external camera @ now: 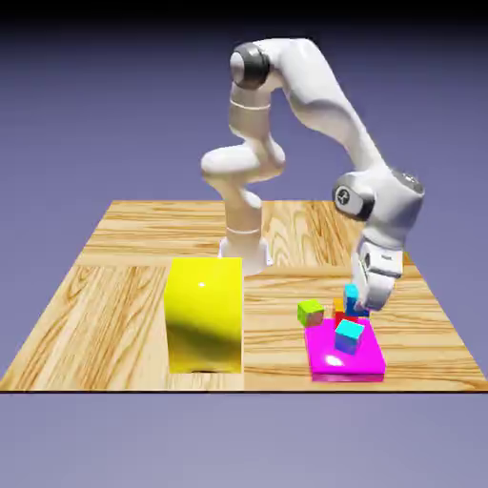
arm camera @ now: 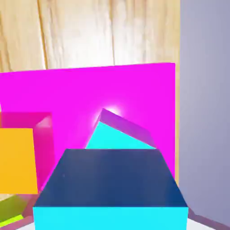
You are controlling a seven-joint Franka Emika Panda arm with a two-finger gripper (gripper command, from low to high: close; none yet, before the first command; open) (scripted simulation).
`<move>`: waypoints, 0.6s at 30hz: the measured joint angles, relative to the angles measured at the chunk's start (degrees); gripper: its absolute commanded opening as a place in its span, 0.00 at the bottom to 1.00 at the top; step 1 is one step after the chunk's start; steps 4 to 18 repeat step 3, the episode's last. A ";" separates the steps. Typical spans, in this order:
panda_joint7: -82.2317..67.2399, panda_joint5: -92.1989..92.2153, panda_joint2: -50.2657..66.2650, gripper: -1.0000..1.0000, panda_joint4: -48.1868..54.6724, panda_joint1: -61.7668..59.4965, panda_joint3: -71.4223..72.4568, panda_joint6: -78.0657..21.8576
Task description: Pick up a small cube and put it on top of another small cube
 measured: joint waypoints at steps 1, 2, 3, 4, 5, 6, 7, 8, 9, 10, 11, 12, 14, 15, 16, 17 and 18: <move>0.09 -0.13 0.00 1.00 0.00 0.00 -0.01 0.05; 0.09 -0.13 0.00 1.00 0.00 0.00 -0.01 0.05; -0.49 0.62 -1.73 1.00 0.78 0.07 0.38 -2.43; -0.49 0.62 -1.73 1.00 0.78 0.07 0.38 -2.43; -0.49 0.62 -1.73 1.00 0.78 0.07 0.38 -2.43; -0.49 0.62 -1.73 1.00 0.78 0.07 0.38 -2.43; -0.49 0.62 -1.73 1.00 0.78 0.07 0.38 -2.43; -0.49 0.62 -1.73 1.00 0.78 0.07 0.38 -2.43; -0.49 0.62 -1.73 1.00 0.78 0.07 0.38 -2.43; -0.49 0.62 -1.73 1.00 0.78 0.07 0.38 -2.43; -0.49 0.62 -1.73 1.00 0.78 0.07 0.38 -2.43; -0.49 0.62 -1.73 1.00 0.78 0.07 0.38 -2.43; -0.49 0.62 -1.73 1.00 0.78 0.07 0.38 -2.43; -0.49 0.62 -1.73 1.00 0.78 0.07 0.38 -2.43; -0.49 0.62 -1.73 1.00 0.78 0.07 0.38 -2.43; -0.49 0.62 -1.73 1.00 0.78 0.07 0.38 -2.43; -0.49 0.62 -1.73 1.00 0.78 0.07 0.38 -2.43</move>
